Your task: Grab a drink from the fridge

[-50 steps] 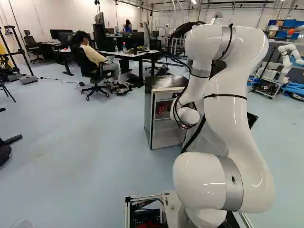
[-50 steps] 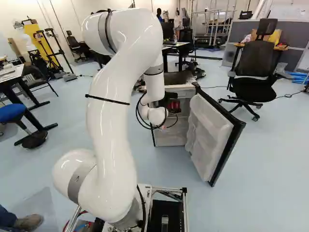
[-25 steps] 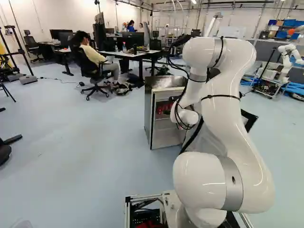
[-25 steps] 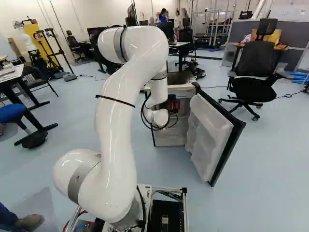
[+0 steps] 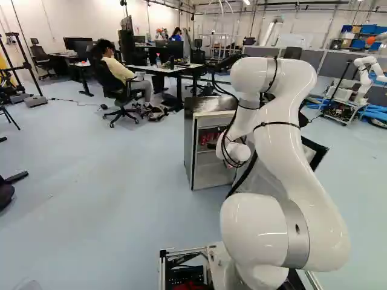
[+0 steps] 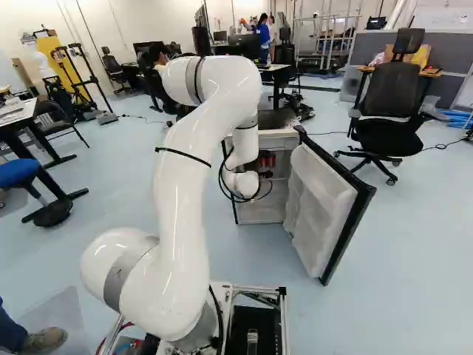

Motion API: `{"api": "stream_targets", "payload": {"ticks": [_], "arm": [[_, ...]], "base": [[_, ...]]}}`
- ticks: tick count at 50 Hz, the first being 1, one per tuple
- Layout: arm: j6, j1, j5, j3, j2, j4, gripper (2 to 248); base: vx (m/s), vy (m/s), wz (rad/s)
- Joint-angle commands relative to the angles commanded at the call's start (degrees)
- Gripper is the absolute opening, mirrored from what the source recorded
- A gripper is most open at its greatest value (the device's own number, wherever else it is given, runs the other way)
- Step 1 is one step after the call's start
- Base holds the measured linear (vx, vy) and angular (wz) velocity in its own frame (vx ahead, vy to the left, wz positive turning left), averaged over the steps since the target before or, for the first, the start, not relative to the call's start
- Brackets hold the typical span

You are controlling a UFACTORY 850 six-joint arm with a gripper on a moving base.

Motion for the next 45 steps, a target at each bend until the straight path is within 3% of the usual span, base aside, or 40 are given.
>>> {"api": "stream_targets", "payload": {"ticks": [45], "arm": [[0.0,0.3,0.6,-7.1,-9.4,0.0,247]], "base": [[0.0,0.0,0.0]]}}
